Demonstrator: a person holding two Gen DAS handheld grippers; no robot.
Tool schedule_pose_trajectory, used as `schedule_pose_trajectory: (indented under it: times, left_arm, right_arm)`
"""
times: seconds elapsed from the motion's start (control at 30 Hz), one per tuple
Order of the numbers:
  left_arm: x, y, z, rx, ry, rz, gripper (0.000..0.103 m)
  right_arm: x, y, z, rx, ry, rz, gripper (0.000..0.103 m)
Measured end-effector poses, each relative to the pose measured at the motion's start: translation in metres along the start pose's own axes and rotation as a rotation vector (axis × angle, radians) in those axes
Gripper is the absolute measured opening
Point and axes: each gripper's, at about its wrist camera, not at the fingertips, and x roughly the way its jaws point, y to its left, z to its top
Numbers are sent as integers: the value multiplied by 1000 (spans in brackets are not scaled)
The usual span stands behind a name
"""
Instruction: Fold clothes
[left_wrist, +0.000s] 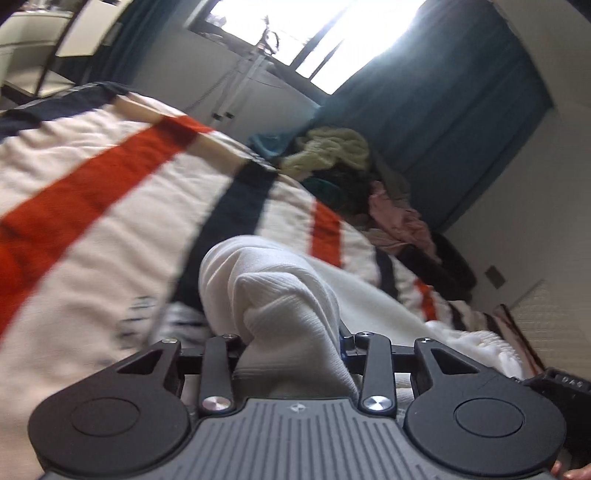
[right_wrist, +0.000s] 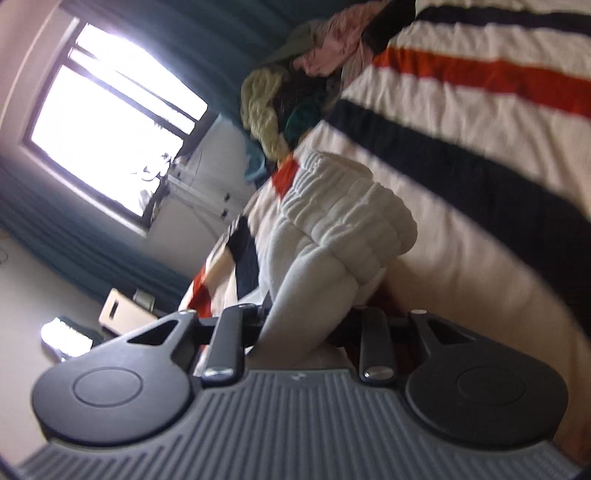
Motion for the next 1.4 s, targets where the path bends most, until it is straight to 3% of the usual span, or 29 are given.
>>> schedule_pose_trajectory:
  times: [0.23,0.37,0.43,0.53,0.67,0.77,0.87,0.93,0.97,1.03,1.13,1.23,1.33,1.4]
  left_arm:
    - [158,-151,61,3,-9,-78,37]
    - [254,-218,88,-18,32,-157,37]
    - [296,-241,85,16,-5,-219,37]
    - [347,-256,50,127,-38,-256,38]
    - [406,-237,-1,124,90,-230,38]
    - [413,-220,-31,118,120,-195,38]
    - [406,-216,-48,205,114,-195,39]
    - [408,-211,-51,270,148,-167,45]
    - [409,-207,-50,293,177,-149,52]
    - [407,-199,-42,281,240,-128,56]
    - [388,-199,-25,250,258,-99,55]
    - [360,-212,-7,271,302,-70,55]
    - [304,-234,12,332,266,-57,56]
    - [266,-249,22,371,233,-49,62]
  right_arm:
    - [32,-34,152,28,-123,-74,29]
    - [57,-40,233,-44,-237,-120,29]
    - [66,-44,267,-79,-302,-123,29]
    - [79,-64,283,-135,-421,-114,29]
    - [108,-125,269,-155,-429,-193,29]
    - [121,-177,236,-71,-363,-219,29]
    - [124,-213,199,14,-357,-212,28]
    - [123,-225,183,79,-364,-207,30]
    - [123,-228,178,114,-355,-220,35]
    - [120,-228,179,210,-316,-266,47]
    - [106,-215,178,307,-230,-328,47]
    - [88,-183,179,235,-152,-411,47]
    - [64,-140,182,125,-137,-400,47]
    - [43,-109,179,49,-142,-380,47]
